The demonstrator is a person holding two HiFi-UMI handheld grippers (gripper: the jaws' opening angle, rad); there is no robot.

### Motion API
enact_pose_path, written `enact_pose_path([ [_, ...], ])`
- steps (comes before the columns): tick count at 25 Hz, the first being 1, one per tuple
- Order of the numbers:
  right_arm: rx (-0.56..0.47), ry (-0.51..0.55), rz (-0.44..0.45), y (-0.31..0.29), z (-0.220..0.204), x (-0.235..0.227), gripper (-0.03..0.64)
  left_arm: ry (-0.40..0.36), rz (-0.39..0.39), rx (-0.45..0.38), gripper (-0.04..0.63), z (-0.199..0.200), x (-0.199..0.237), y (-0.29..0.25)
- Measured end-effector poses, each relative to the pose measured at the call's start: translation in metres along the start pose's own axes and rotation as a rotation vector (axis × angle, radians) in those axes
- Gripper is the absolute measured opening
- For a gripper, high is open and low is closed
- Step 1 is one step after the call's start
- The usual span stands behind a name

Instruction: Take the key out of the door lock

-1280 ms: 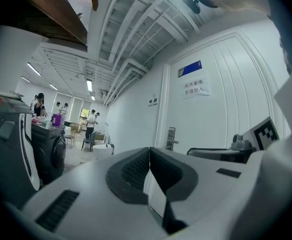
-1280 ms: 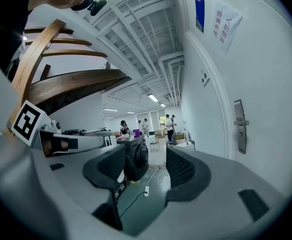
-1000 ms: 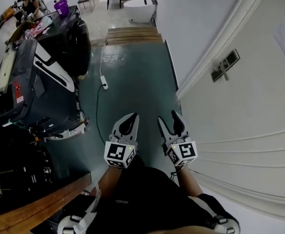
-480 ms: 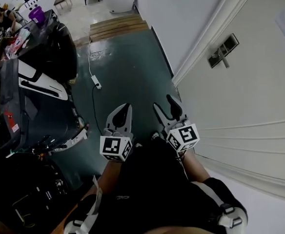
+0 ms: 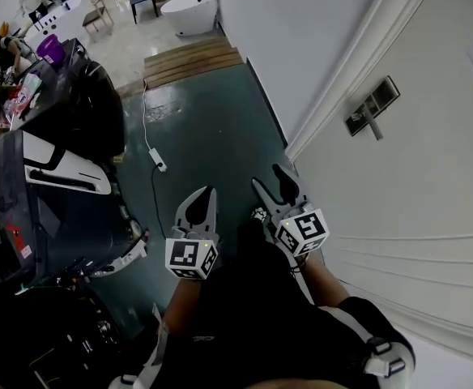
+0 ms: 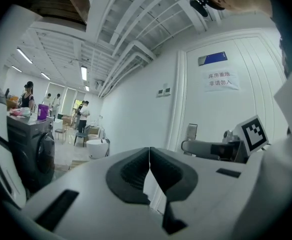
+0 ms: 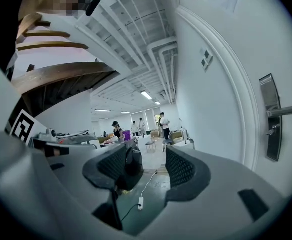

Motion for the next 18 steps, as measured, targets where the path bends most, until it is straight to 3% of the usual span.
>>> enact_pose_path([
  [5, -0.008, -0.043, -0.003, -0.044, 0.012, -0.057, 0.249, -0.033, -0.028, 0.0, 0.023, 0.018, 0.008, -0.081],
  [10, -0.025, -0.069, -0.061, -0.069, 0.03, -0.128, 0.242, -0.039, -0.097, 0.019, 0.023, 0.032, -0.003, -0.166],
  [18, -0.033, -0.123, -0.156, -0.077, 0.031, -0.216, 0.239, -0.084, -0.204, 0.123, 0.023, 0.021, -0.035, -0.266],
])
Point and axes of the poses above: the fingertips, and each gripper's own axes: y backward along the fingers, x to its left, z out of its top, the point moved 1 cm from there along y, backward along the fingers
